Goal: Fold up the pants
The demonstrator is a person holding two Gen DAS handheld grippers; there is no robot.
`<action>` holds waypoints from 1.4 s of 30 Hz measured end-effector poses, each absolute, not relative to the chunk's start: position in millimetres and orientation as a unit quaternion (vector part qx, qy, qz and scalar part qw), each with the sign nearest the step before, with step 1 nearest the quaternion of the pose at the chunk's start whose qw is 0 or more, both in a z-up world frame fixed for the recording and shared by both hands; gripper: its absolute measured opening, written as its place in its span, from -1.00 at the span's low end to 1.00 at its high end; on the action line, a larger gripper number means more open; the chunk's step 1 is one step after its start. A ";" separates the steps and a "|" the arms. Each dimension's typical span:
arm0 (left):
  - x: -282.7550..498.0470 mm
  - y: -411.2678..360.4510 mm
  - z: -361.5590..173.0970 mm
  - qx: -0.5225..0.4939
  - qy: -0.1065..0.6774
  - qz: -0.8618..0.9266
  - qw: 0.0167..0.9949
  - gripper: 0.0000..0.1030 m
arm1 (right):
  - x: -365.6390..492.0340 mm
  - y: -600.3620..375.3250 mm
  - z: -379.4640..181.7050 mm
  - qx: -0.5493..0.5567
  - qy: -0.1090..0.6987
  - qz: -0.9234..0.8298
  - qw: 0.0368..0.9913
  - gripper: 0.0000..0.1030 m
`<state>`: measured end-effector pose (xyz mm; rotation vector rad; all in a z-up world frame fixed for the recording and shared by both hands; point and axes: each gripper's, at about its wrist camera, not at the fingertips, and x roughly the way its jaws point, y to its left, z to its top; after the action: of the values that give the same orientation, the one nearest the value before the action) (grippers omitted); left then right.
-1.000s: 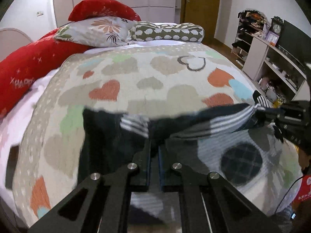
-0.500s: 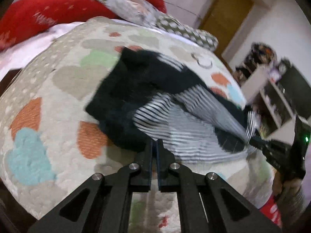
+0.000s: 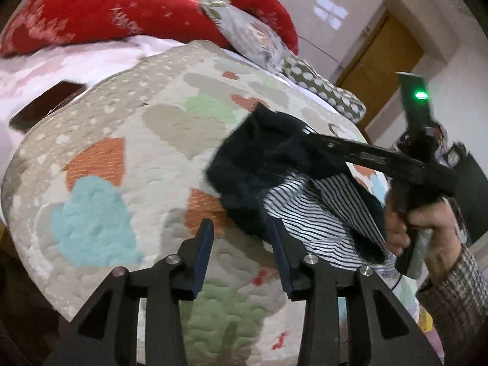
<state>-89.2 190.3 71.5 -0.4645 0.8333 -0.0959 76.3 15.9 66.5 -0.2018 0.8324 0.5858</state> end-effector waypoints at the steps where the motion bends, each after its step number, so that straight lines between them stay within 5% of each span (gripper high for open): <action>1: -91.5 197.7 69.9 -0.231 0.399 -0.042 0.886 -0.27 | 84.2 28.3 63.1 -0.104 0.408 0.282 0.862 -0.09; 2: -94.4 206.1 68.4 -0.240 0.396 -0.037 0.886 -0.27 | 89.6 38.4 58.4 -0.107 0.424 0.286 0.853 -0.85; 14: -114.7 255.9 64.9 -0.293 0.375 0.002 0.880 -0.28 | -19.2 89.5 32.1 -0.175 0.405 0.363 0.821 -0.91; 19: -103.6 234.9 85.0 -0.269 0.368 -0.017 0.890 -0.03 | -47.1 85.5 10.3 -0.238 0.381 0.324 0.833 -0.75; 21: -91.2 221.9 93.1 -0.254 0.369 -0.030 0.894 0.02 | -53.2 70.4 16.5 -0.215 0.383 0.328 0.837 -0.53; 25: -62.1 188.5 98.4 -0.226 0.379 -0.060 0.895 0.03 | -55.8 -0.3 45.7 -0.121 0.363 0.283 0.879 -0.43; 30: -22.4 139.5 79.0 -0.168 0.407 -0.078 0.895 0.10 | -31.2 -111.0 62.2 -0.044 0.314 0.054 0.947 0.29; 37: -14.3 112.9 36.3 -0.110 0.444 -0.017 0.889 0.13 | 19.4 -172.9 33.1 -0.021 0.361 -0.028 0.932 0.28; 38: -15.4 110.7 35.6 -0.104 0.448 -0.015 0.888 0.17 | 23.9 -175.1 27.1 -0.015 0.368 -0.018 0.930 -0.10; 39: -17.0 108.8 34.4 -0.099 0.451 -0.012 0.887 0.17 | 29.1 -179.5 22.1 -0.003 0.378 -0.007 0.926 -0.84; 42: -17.6 106.4 33.5 -0.088 0.458 -0.007 0.885 0.17 | 21.6 -195.8 25.4 0.069 0.364 0.017 0.929 -0.83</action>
<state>-17.6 106.4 33.5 -0.1821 0.9532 -0.0146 21.6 -195.8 25.4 0.1415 0.7464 0.0350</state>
